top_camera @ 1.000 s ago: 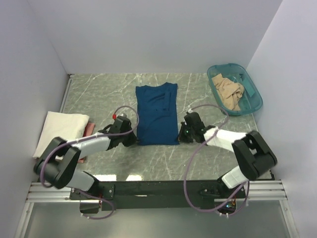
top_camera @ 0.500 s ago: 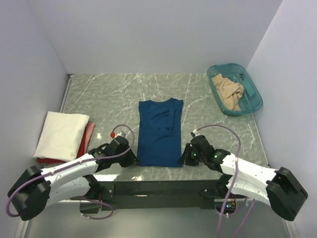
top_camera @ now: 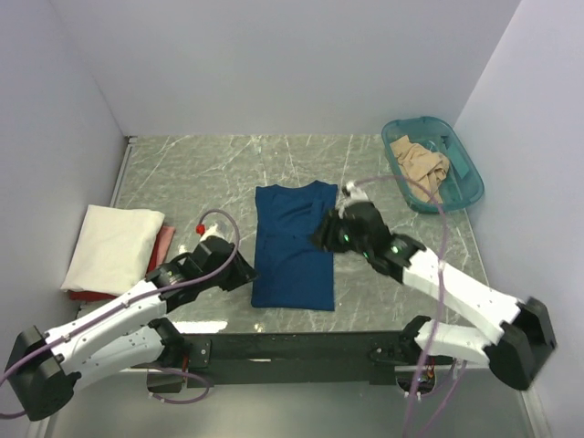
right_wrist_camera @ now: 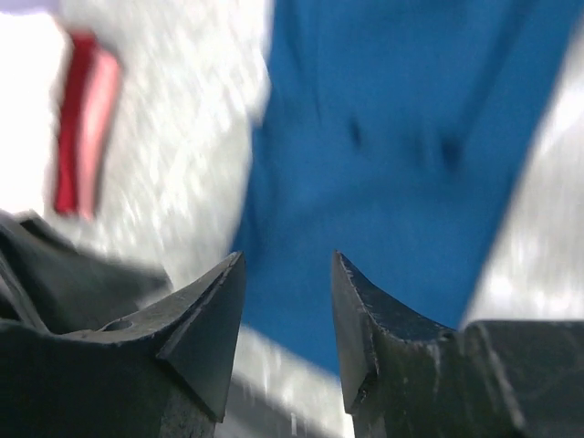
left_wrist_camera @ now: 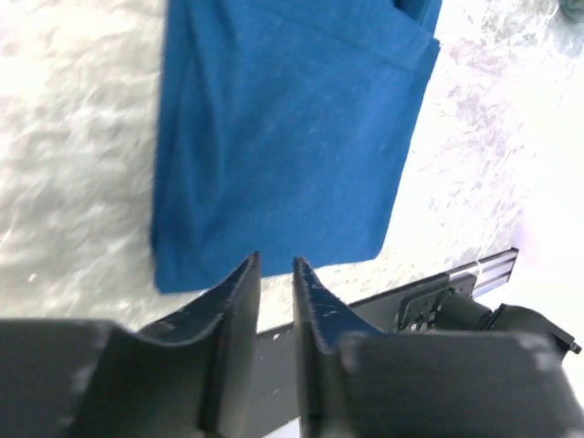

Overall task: Fold and stack the t-shirts
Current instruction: Fold the tshirt

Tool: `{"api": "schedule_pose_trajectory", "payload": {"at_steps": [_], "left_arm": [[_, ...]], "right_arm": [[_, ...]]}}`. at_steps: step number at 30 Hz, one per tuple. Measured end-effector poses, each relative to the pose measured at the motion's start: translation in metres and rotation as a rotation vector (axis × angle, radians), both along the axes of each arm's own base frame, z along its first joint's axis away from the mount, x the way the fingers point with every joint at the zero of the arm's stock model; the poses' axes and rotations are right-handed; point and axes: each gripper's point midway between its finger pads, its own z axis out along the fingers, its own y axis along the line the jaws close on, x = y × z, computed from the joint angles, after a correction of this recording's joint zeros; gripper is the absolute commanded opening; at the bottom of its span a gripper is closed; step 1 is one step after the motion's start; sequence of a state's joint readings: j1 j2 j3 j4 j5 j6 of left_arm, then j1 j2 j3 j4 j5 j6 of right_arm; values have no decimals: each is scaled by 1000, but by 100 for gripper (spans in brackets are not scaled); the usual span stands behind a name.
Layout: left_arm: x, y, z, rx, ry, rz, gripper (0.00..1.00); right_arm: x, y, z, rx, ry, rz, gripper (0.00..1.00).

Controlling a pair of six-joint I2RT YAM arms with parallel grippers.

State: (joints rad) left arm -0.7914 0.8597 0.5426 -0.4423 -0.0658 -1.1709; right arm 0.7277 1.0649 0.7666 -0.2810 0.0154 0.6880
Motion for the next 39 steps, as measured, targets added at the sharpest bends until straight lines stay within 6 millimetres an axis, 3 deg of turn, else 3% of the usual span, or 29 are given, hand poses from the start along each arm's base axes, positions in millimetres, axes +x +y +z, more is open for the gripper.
{"api": "schedule_pose_trajectory", "payload": {"at_steps": [3,6,11,15,18,22,31,39], "left_arm": [[11,-10,0,4,-8,-12,15],[20,-17,-17,33,23,-19,9],[38,-19,-38,28,75,3,6],[55,-17,-46,5,84,20,4],[60,-16,-54,4,100,19,3],[63,-9,-64,-3,120,25,4],[73,-3,-62,-32,105,27,5],[86,-7,-64,-22,98,12,4]], "right_arm": [[56,15,29,0,-95,-11,48],[113,20,36,-8,-144,-24,48],[187,38,12,-55,-154,14,47],[223,66,-19,-68,-137,90,47],[238,83,-44,-69,-111,145,47],[253,101,-61,-57,-104,197,47],[261,142,-65,-48,-144,287,48],[250,150,-77,-72,-120,319,48]]}}
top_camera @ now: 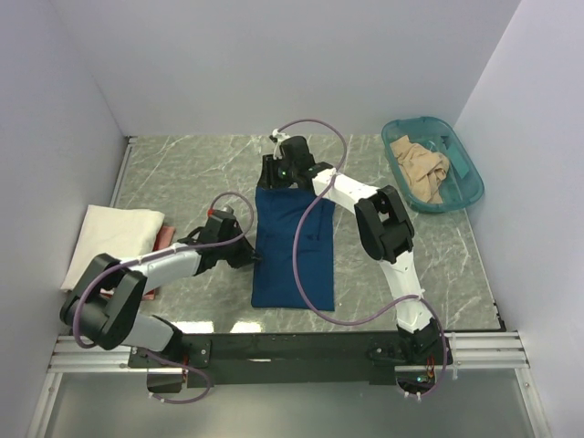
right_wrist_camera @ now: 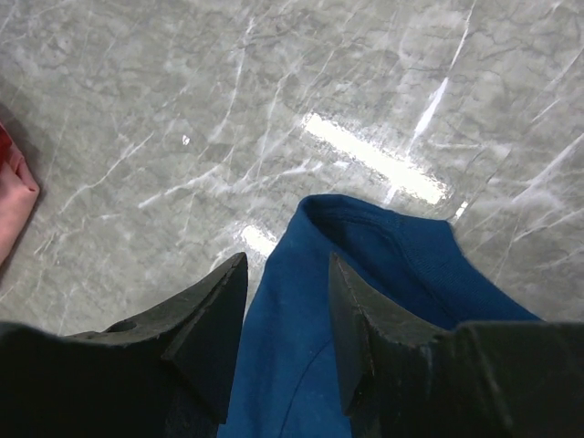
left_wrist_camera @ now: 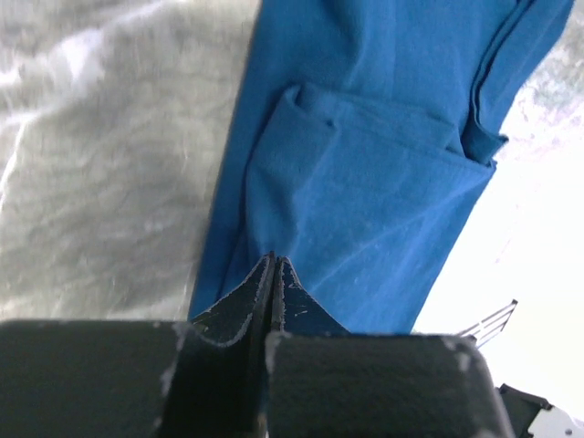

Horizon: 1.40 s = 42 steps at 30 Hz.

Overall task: Fold and stack the t-shirts
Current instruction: Fold the tshirt

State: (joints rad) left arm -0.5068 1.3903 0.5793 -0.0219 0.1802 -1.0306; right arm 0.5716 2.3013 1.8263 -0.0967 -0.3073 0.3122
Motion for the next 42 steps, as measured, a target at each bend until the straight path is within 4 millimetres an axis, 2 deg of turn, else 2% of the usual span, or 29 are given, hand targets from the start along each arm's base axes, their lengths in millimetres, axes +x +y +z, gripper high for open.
{"api": "schedule_pose_trajectory", "payload": {"at_steps": [10,21,24,27,31,35,42], "left_arm": [[23,2,-1,31,-18,19,2],[31,9,-14,59,3,31,1],[31,10,-18,66,11,32,1],[31,10,-21,71,21,33,1],[33,10,-21,74,23,34,1],[33,11,-21,77,26,35,1],[33,11,-21,82,25,39,1]], "right_arm": [[8,-2,-2,-39,2,-14,48],[3,-6,-37,-101,93,-17,45],[2,-6,-39,-103,99,-17,36],[0,-7,-41,-101,100,-18,18],[-5,-11,-48,-111,116,-22,3],[-8,-16,-39,-114,110,-42,0],[-7,-32,9,-105,29,-113,0]]}}
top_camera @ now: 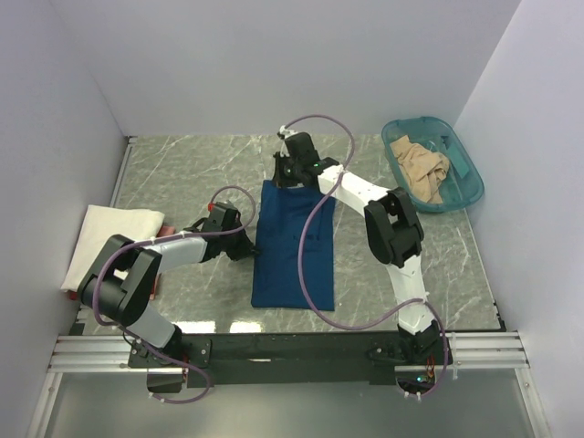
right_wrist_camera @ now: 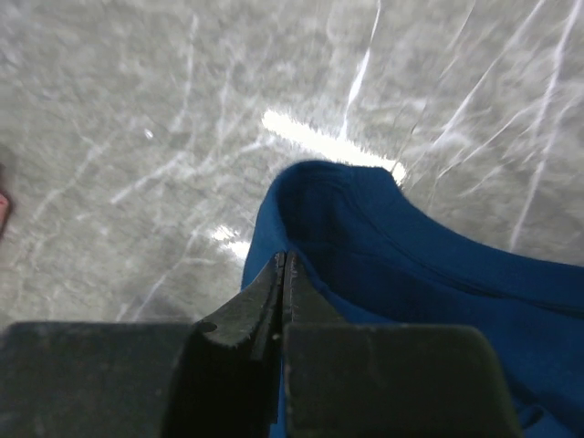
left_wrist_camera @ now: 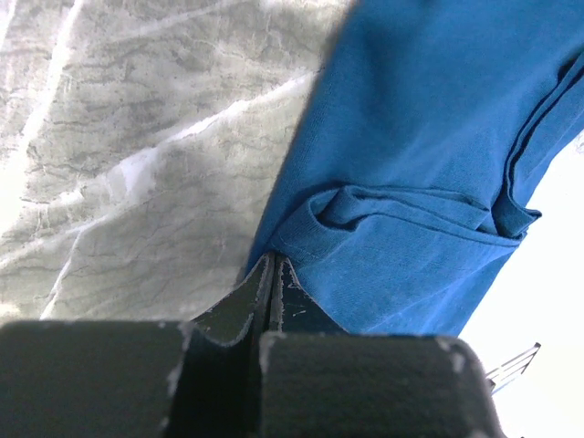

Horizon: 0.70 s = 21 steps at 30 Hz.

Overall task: Fold and stack the t-shirts
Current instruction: Fold the tshirt

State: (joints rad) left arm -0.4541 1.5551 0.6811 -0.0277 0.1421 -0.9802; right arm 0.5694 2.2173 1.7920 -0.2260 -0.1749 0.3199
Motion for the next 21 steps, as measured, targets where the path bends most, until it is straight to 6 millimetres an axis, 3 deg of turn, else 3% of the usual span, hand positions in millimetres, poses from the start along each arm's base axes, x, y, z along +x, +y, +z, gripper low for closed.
{"api": "schedule_pose_trajectory", "payload": {"at_steps": [5,17,20,21], "left_arm": [[0,0,0,1,-2,1,1],[2,1,0,12,-6,-9,1],[3,0,1,19,-4,-15,1],[3,0,2,23,-5,-17,1]], "right_arm": [[5,-3,18,0,-38,-25,0],[15,-11,-26,-96,37,-73,0],[15,-15,-35,-123,59,-88,12],[15,-16,-35,-128,63,-93,21]]}}
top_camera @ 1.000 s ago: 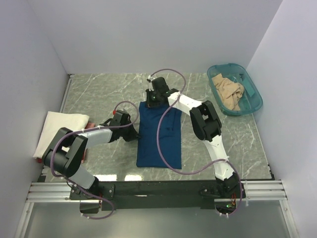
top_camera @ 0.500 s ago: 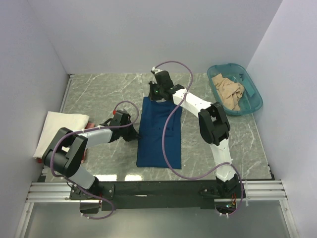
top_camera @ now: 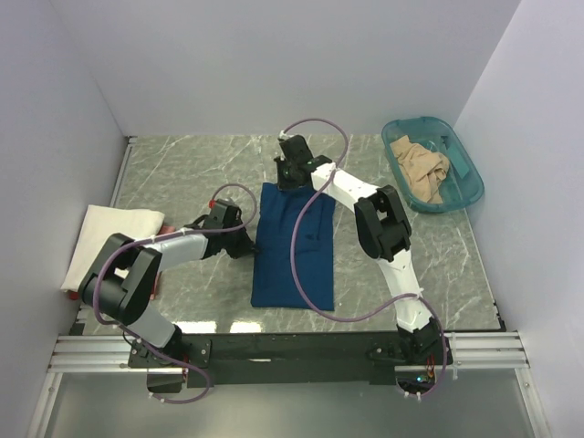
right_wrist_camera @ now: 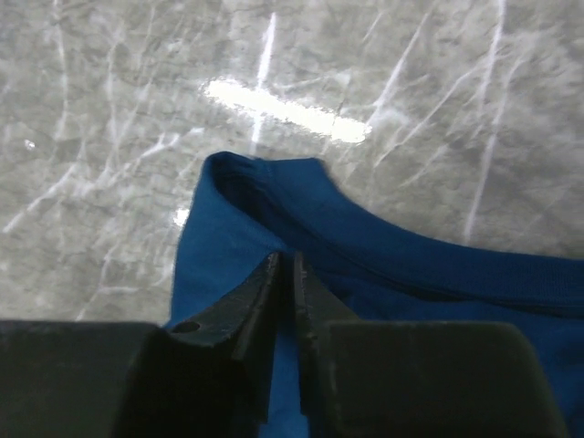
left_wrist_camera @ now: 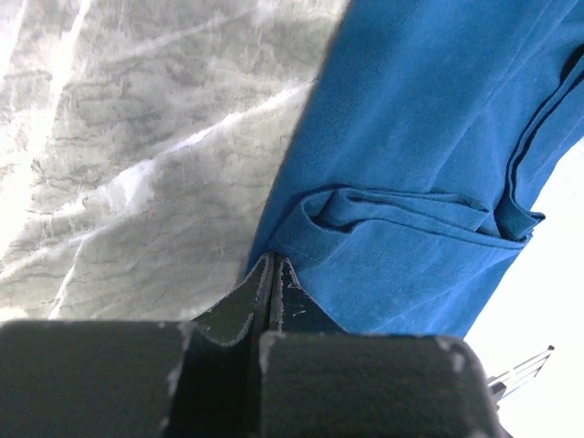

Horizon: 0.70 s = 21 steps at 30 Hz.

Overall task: Fold and stack the t-shirts
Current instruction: Fold the tshirt

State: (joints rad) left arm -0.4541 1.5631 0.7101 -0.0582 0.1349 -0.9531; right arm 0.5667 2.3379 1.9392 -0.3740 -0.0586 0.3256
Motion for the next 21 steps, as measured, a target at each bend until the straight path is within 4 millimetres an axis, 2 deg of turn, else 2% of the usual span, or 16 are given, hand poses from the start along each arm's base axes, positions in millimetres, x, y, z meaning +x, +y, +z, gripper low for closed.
{"api": "schedule_pose_trajectory", "payload": {"at_steps": [3,5,10,13,16,18,21], "left_arm": [[3,-1,5,11,-5,-12,6],[8,-2,11,18,-15,-21,10],[26,-8,39,26,-77,-45,16],[34,-11,61,15,-128,-56,19],[32,-14,77,-2,-164,-73,21],[26,-21,81,-9,-170,-96,22],[10,-40,82,-17,-166,-158,22]], "right_arm": [[3,-5,2,-12,0,-15,33],[5,-8,6,-16,-3,-23,37],[8,-26,23,-43,-10,-76,37],[10,-47,46,-46,-29,-138,35],[8,-77,70,-51,-38,-208,34],[12,-96,83,-58,-52,-252,34],[17,-117,88,-77,-57,-301,33]]}}
